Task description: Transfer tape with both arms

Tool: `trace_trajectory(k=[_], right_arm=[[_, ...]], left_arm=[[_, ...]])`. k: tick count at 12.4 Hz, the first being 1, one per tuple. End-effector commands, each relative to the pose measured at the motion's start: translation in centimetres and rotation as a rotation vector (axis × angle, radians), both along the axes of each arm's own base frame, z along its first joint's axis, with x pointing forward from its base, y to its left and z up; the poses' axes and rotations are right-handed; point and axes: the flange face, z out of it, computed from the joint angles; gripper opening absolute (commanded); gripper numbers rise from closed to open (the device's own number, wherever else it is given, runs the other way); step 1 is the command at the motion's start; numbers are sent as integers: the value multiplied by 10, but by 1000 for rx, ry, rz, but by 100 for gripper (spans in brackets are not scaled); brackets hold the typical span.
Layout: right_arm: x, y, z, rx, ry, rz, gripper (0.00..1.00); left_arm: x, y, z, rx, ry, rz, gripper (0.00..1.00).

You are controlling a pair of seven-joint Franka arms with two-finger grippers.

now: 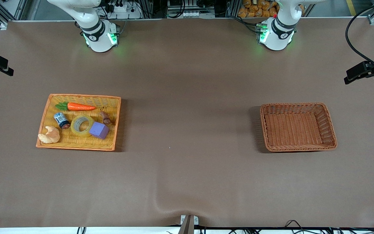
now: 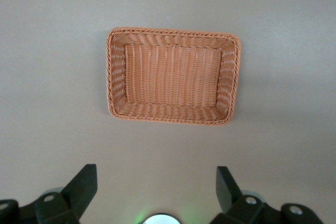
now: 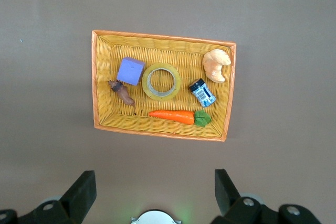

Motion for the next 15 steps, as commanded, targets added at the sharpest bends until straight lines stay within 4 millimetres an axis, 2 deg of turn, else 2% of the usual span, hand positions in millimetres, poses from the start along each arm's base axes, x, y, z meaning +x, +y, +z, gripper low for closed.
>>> trace_trajectory(k=[1, 4, 6, 9, 10, 11, 13, 15], right_arm=[[-1, 19, 7, 13, -3, 19, 100], [5, 41, 1, 9, -20, 60, 100], [6, 38, 0, 9, -20, 54, 100], [11, 22, -2, 5, -44, 33, 100], [19, 20, -12, 5, -38, 28, 100], [28, 28, -26, 8, -25, 46, 100], [44, 54, -57, 12, 0, 97, 100], [51, 81, -88, 14, -12, 143, 100]], left_arm=[[1, -2, 0, -9, -4, -22, 100], [4, -1, -5, -14, 5, -19, 100], [5, 1, -6, -21, 5, -15, 100], [5, 0, -5, -10, 3, -14, 100], [4, 1, -5, -12, 3, -11, 100], [4, 2, -5, -11, 3, -11, 100], [5, 4, -6, -11, 3, -11, 100], [7, -2, -9, -9, 10, -20, 100]])
